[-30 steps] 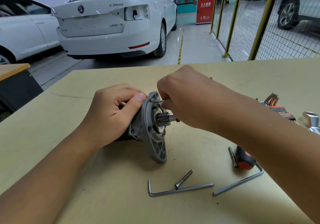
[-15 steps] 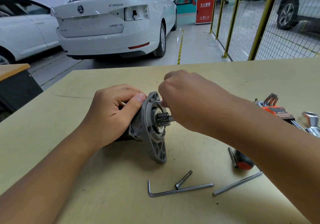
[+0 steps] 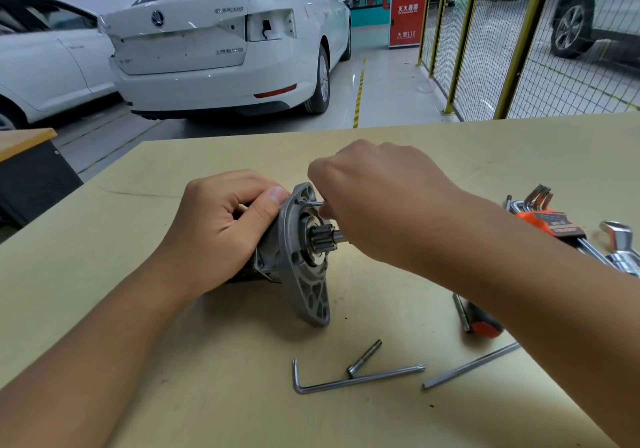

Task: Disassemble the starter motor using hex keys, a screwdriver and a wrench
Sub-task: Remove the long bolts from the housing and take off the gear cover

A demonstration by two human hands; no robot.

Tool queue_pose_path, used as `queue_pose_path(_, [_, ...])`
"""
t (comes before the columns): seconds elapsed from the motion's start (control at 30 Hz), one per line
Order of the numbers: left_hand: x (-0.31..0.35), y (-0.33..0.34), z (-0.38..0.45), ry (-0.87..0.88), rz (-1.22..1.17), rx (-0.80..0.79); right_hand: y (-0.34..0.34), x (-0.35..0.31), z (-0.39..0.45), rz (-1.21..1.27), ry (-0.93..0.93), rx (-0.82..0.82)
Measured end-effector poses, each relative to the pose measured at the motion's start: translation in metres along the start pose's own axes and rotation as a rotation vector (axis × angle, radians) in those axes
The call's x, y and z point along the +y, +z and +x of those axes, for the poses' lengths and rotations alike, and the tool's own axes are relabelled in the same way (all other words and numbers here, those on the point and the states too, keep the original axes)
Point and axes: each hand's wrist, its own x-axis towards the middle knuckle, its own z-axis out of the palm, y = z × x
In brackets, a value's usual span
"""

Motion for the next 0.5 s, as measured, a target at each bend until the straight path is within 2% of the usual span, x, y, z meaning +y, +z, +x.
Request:
queue_pose_path(0.13, [0.0,-0.0001,0.0004,-0.002,-0.006,-0.002,0.0028,0.0063,0.0042,0.111,-0.049,-0.018])
queue_pose_path(0.3, [-0.001,-0.0002,0.0004,0.006,0.003,-0.005,-0.0001,0.0076,0.0045,0.058,-0.103,-0.097])
queue_pose_path(0.5, [-0.0009,-0.0003,0.0001,0.013,0.017,-0.004,-0.004,0.0035,0.0021,-0.09,-0.062,0.001])
